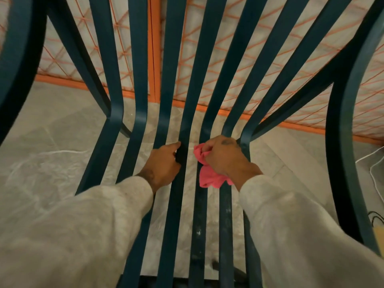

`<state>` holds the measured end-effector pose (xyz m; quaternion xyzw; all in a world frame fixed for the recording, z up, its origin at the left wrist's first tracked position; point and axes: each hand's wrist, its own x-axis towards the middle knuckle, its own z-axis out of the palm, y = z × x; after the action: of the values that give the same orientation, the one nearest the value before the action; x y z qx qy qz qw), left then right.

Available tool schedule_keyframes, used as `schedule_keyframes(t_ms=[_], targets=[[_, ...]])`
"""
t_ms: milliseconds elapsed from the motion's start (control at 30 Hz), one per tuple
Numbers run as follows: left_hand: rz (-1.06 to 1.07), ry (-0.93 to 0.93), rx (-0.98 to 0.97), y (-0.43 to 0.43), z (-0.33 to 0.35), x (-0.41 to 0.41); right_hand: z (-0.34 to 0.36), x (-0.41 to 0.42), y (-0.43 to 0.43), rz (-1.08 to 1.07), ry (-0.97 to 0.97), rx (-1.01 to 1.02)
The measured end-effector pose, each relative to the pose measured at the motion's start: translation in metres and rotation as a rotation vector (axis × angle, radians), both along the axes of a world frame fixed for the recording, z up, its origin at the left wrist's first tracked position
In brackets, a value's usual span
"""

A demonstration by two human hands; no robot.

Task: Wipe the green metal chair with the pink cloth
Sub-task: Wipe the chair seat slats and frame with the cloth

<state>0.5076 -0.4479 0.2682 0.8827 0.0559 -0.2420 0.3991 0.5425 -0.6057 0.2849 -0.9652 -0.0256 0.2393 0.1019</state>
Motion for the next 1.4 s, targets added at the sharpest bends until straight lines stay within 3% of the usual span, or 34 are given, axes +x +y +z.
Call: schedule_keyframes(t_ms=[133,300,500,733,933,1033,1133,1300,1400], targets=[[-0.012,0.039,0.020,0.001,0.003,-0.006,-0.002,-0.017,-0.005,0.019,0.077,0.014],[0.019,0.082,0.011,0.002,0.004,-0.021,-0.005,-0.010,0.002,-0.055,-0.002,0.023],[0.050,0.107,-0.064,0.004,0.011,-0.041,-0.004,-0.062,-0.006,0.069,0.109,0.022],[0.054,0.128,-0.048,0.006,0.007,-0.051,0.005,-0.045,0.005,-0.026,0.052,0.011],[0.064,0.124,-0.080,0.006,0.015,-0.068,0.021,-0.093,0.001,0.313,0.143,-0.193],[0.037,0.160,-0.046,0.006,0.017,-0.085,0.036,-0.099,-0.007,0.082,0.234,0.076],[0.030,0.163,-0.007,0.007,0.016,-0.094,0.038,-0.085,-0.009,-0.236,0.139,0.329],[0.054,0.163,-0.055,0.008,0.012,-0.103,0.010,-0.101,0.003,-0.045,0.067,0.093],[0.048,0.166,-0.086,0.010,0.013,-0.110,0.012,-0.130,0.000,-0.077,0.118,0.118]])
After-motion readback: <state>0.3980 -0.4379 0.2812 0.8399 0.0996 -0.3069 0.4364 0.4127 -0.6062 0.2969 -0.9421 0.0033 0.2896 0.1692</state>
